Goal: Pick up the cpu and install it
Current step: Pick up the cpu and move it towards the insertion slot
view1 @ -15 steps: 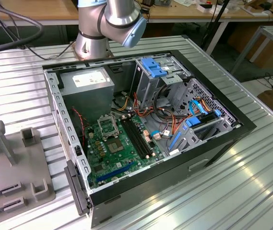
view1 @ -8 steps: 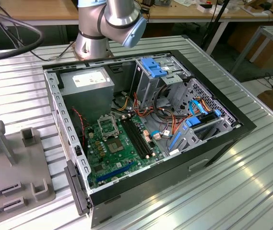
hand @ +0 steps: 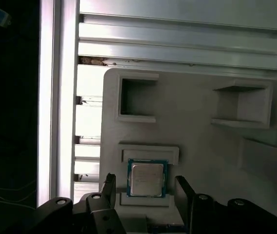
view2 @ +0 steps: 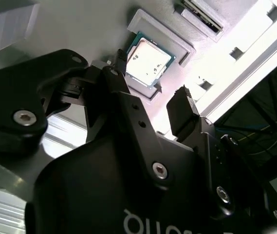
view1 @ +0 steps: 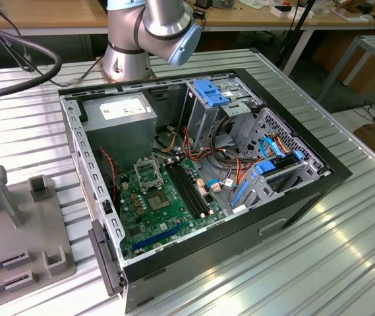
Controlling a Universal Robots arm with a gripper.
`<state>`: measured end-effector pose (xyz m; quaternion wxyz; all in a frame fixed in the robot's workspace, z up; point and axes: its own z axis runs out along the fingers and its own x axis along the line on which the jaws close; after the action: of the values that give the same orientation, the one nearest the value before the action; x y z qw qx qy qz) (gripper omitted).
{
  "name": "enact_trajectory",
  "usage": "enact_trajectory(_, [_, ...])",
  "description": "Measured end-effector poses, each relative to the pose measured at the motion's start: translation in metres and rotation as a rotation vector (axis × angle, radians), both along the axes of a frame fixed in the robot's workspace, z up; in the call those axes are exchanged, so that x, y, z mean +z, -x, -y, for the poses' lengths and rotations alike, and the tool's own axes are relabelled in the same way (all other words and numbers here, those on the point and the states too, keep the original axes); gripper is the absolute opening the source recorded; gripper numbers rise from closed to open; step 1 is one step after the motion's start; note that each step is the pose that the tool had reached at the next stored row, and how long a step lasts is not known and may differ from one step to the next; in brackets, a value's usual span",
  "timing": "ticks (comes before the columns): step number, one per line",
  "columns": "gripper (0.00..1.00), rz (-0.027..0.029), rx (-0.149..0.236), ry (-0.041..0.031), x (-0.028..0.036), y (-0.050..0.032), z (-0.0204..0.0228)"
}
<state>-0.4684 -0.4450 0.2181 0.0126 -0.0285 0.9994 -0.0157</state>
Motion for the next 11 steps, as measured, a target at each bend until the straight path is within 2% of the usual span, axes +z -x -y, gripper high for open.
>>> enact_trajectory(7, [0.6,0.0,-0.008,0.0003,-0.0126,0.0,0.0])
enact_trajectory(11, [0.6,-0.0007,-0.026,0.0009,-0.017,-0.0011,-0.0001])
